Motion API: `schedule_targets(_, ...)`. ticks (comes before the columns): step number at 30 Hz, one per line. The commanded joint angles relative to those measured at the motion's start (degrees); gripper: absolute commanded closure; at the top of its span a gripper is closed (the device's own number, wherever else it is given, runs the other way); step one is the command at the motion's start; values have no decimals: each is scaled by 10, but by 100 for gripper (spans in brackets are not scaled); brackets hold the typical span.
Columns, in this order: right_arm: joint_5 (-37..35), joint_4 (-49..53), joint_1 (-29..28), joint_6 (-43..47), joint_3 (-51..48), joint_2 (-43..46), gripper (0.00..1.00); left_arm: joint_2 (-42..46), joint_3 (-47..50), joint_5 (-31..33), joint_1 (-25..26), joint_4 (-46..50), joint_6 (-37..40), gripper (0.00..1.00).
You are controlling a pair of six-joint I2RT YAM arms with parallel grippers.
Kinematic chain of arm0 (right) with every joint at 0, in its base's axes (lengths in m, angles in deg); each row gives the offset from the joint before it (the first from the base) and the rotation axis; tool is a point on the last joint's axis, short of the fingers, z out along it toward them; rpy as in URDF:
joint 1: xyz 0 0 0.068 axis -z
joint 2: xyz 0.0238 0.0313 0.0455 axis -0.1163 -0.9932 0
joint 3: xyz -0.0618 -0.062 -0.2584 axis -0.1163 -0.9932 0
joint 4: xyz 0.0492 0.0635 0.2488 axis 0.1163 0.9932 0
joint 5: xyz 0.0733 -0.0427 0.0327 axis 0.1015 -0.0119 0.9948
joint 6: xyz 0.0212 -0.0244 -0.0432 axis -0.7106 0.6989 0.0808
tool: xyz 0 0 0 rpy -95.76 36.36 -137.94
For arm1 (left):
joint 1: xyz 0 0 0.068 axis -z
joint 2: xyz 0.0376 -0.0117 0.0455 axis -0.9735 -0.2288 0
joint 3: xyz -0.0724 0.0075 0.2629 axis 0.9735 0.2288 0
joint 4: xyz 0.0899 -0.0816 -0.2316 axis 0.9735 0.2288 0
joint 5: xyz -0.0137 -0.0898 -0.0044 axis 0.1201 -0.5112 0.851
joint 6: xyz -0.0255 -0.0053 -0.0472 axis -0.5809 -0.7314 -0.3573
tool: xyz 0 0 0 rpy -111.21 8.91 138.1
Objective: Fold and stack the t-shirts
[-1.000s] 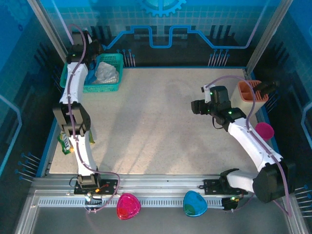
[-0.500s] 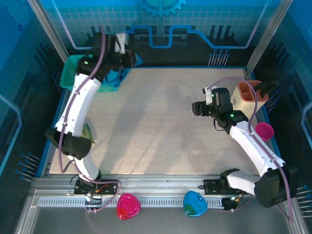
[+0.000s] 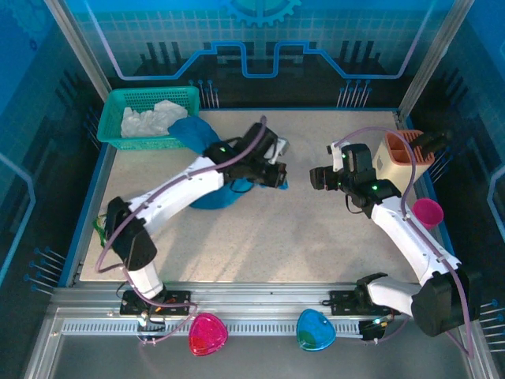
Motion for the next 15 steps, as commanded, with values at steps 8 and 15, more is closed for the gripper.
schedule_targets(8, 38, 75, -5, -10, 54, -39, 12, -46, 27, -21, 49, -126, -27, 15)
schedule_targets(15, 93, 82, -27, -14, 71, -72, 15, 42, 16, 172, 44, -25, 13, 1)
